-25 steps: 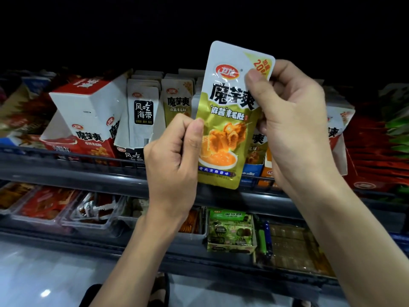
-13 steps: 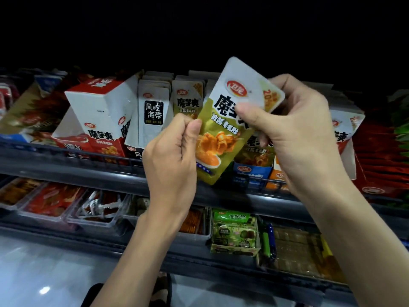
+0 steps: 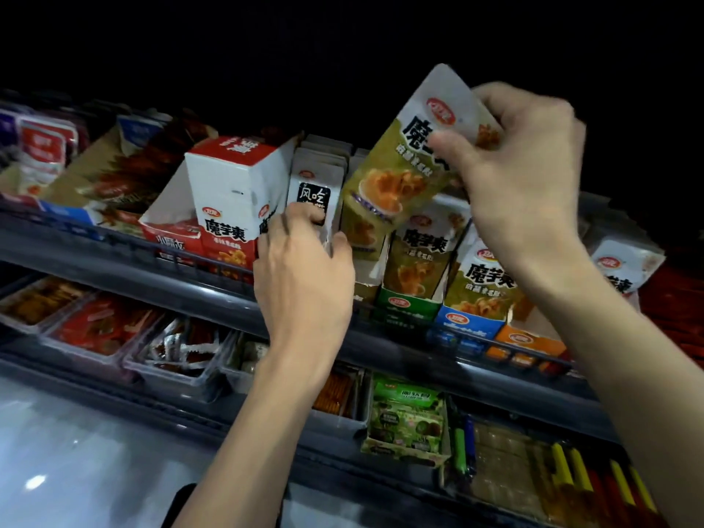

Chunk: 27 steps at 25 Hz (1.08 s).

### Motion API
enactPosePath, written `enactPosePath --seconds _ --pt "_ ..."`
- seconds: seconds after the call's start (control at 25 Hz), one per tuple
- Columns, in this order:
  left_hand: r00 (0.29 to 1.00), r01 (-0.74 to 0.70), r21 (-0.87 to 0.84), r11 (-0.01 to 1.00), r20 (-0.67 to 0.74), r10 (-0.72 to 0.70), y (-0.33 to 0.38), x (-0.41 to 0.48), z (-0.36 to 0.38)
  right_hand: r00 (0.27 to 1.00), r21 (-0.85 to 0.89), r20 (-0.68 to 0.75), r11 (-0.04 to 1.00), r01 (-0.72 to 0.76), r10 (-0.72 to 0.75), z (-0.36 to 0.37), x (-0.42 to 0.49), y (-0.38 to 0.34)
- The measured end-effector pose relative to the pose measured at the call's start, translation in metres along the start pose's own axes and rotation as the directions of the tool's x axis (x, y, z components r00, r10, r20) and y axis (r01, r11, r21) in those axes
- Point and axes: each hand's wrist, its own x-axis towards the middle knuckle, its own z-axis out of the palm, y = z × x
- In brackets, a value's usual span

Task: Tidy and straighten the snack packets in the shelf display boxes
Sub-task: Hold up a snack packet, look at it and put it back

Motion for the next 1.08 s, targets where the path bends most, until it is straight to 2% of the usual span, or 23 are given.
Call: enactPosePath --seconds 0.16,0.4,0.6,0.8,0.84,0.96,1.0,1.08 --pt "0.980 -0.093 0.318 0.944 0.196 0.031 -0.001 -0.003 0.001 0.989 -0.238 0.099 0.962 0.133 -0.112 0.035 0.016 0.009" --pt "0.965 -0.130 0.458 0.879 0.262 0.006 -0.006 -0.003 0.003 0.939 -0.536 0.272 0.777 0.331 -0.213 0.069 0.019 0.020" --pt "0.963 -0.148 0.488 0.860 0.269 0.013 -0.005 -0.004 0.006 0.898 -0.673 0.436 0.644 0.364 -0.052 0.086 0.022 0.022" --pt "0.962 -0.140 0.492 0.859 0.272 0.001 -0.004 -0.003 0.007 0.873 -0.714 0.484 0.606 0.352 0.064 0.095 0.026 0.022" --pt "0.964 -0.138 0.490 0.861 0.267 0.002 -0.004 -0.004 0.007 0.883 -0.718 0.467 0.599 0.355 0.037 0.096 0.026 0.023" --pt "0.969 -0.139 0.483 0.865 0.248 0.018 -0.003 -0.004 0.007 0.905 -0.710 0.382 0.568 0.417 -0.188 0.097 0.021 0.028" --pt "0.970 -0.140 0.481 0.866 0.241 0.023 -0.003 -0.004 0.007 0.878 -0.683 0.391 0.552 0.479 -0.277 0.098 0.018 0.028" --pt "0.972 -0.143 0.480 0.865 0.233 0.032 -0.003 -0.002 0.007 0.765 -0.602 0.530 0.473 0.643 -0.364 0.100 0.010 0.028"
